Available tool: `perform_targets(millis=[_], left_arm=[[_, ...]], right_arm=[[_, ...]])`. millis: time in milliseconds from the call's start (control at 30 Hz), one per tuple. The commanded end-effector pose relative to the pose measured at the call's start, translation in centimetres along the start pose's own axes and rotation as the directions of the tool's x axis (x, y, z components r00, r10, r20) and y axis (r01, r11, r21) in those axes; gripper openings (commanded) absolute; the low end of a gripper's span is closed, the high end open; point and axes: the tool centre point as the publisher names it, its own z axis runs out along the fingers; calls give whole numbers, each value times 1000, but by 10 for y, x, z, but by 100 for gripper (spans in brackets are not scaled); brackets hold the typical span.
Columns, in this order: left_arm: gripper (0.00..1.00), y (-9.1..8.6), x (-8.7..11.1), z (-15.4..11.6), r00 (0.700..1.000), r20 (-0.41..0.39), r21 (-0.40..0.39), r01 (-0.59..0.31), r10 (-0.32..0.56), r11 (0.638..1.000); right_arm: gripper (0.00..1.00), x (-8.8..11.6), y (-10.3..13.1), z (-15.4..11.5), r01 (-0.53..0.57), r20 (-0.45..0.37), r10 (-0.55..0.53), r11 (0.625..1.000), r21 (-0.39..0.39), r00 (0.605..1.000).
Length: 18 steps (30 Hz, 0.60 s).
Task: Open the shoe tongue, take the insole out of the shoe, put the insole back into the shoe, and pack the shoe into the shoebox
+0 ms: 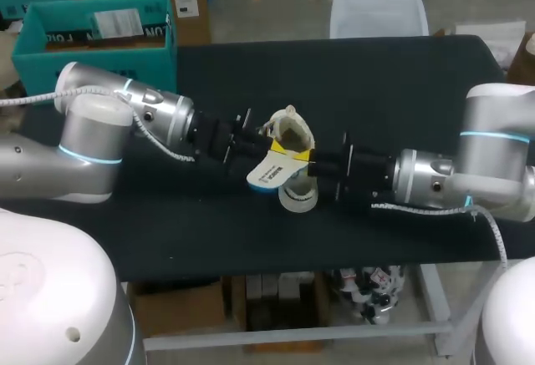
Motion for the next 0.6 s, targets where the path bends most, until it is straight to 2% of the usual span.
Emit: perform_targets(millis=[33,67,133,167,200,233,267,300,333,600], left_arm=[[0,2,0,1,1000,-1,0,-2,2,1000],[0,2,0,1,1000,-2,-1,-2,2,1000],[0,2,0,1,1000,-4,-4,-3,3,1000],[0,1,0,1,1000,-5,-6,-3,3,1000],[0,1,0,1,1000,-6,-7,-3,3,1000],[0,1,0,1,1000,-7,-8,-3,3,1000],[0,1,0,1,1000,-8,-8,-3,3,1000],[0,1,0,2,1000,-9,-9,-3,3,1000],[0,1,0,2,1000,-11,-9,-3,3,1000],[0,1,0,6,1000,-19,-14,-3,3,1000]], right_arm=[[86,1,-2,-4,7,2,-7,1000,-1,1000],[91,2,-3,-4,8,3,-8,1000,-1,1000],[91,2,-4,-5,11,8,-11,1000,-5,1000],[87,1,-4,-6,11,10,-11,1000,-6,1000],[78,1,-5,-6,12,11,-12,1000,-7,1000],[65,1,-5,-7,13,14,-13,1000,-11,1000],[42,1,-4,-7,13,16,-13,1000,-12,1000],[25,1,-4,-7,13,17,-13,1000,-12,1000],[0,0,-4,-7,13,22,-12,1000,-13,1000],[0,0,-2,-6,12,43,-11,1000,-12,999]])
